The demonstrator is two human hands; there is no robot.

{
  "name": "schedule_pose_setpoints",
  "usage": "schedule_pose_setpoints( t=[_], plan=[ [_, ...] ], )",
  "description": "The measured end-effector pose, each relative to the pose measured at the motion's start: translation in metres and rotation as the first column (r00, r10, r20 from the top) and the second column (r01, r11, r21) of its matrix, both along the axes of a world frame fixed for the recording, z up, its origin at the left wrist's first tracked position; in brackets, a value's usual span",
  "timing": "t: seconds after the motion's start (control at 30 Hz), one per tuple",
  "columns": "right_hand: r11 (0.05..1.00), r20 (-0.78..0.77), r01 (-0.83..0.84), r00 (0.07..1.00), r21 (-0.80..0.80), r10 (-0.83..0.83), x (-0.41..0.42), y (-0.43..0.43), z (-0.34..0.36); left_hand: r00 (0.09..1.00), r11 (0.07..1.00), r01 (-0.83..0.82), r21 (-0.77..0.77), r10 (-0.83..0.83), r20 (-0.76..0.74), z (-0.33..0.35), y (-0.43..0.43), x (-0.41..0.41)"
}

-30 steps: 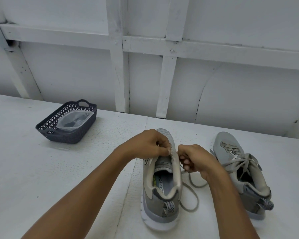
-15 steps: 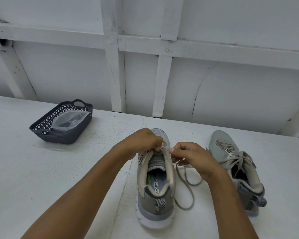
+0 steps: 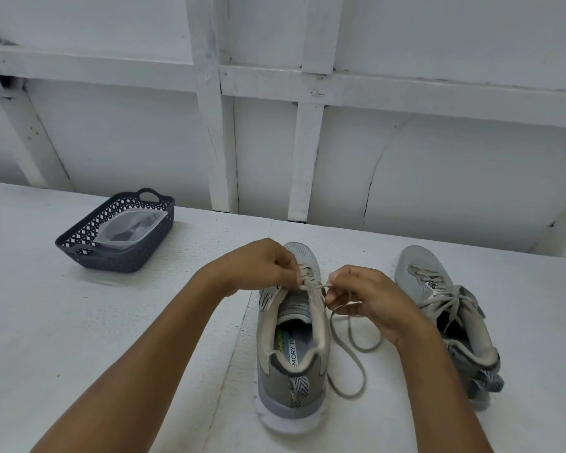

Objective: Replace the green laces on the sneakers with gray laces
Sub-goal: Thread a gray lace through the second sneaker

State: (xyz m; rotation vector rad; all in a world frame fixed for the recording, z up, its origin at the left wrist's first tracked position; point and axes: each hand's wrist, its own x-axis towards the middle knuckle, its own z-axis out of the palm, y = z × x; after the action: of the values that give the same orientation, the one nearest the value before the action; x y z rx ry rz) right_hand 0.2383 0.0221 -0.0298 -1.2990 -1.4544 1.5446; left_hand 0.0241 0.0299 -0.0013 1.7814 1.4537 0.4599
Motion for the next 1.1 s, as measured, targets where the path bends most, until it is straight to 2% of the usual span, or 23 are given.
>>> schedule_pose_setpoints(
  t=[0.17,0.27,0.37,0.53,0.67,0.77,0.83,0.9,1.0,1.07,1.1],
  plan=[
    [0.998,0.103,-0.033,0.994,0.061,0.027,-0.001,0.001,0.001,0.994,0.998,0.021,0.055,-0.014,-0.111,0.003,-0.001,0.004],
    [0.991,0.188,-0.007,0.982,0.132,-0.018,-0.003,0.005,-0.001,0.996,0.998,0.023,0.051,-0.018,-0.088,0.003,-0.002,0.003],
    [0.977,0.305,-0.136,0.949,0.162,0.081,-0.007,0.006,0.0,0.998,0.997,-0.021,0.076,0.026,-0.057,0.002,0.0,0.001],
    [0.973,0.334,-0.196,0.931,0.125,0.145,-0.011,0.008,0.007,0.995,0.988,-0.096,0.121,0.094,0.016,0.001,0.003,-0.001],
    [0.968,0.148,-0.025,0.989,0.25,-0.012,-0.005,0.014,0.023,0.993,0.982,-0.093,0.166,0.08,0.085,0.001,0.006,0.004],
    [0.941,0.043,0.064,0.996,0.331,-0.083,-0.001,0.017,0.042,0.992,0.987,0.035,0.155,-0.053,0.115,0.006,0.004,0.016],
    [0.924,-0.009,0.068,0.998,0.376,-0.07,0.001,0.017,0.054,0.963,0.986,0.121,0.117,-0.145,0.225,0.011,0.001,0.026],
    [0.912,-0.05,0.073,0.997,0.404,-0.058,0.003,0.014,0.064,0.886,0.982,0.144,0.119,-0.182,0.426,0.02,-0.001,0.033],
    [0.908,-0.15,0.113,0.987,0.402,-0.057,0.008,0.011,0.07,0.709,0.991,0.063,0.114,-0.125,0.694,0.032,0.0,0.033],
    [0.911,-0.265,0.171,0.962,0.374,-0.072,0.012,0.009,0.072,0.644,0.996,-0.039,0.086,-0.041,0.764,0.035,0.003,0.029],
    [0.911,-0.329,0.214,0.94,0.352,-0.093,0.014,0.009,0.073,0.641,0.993,-0.097,0.073,0.006,0.767,0.033,0.006,0.026]
  ],
)
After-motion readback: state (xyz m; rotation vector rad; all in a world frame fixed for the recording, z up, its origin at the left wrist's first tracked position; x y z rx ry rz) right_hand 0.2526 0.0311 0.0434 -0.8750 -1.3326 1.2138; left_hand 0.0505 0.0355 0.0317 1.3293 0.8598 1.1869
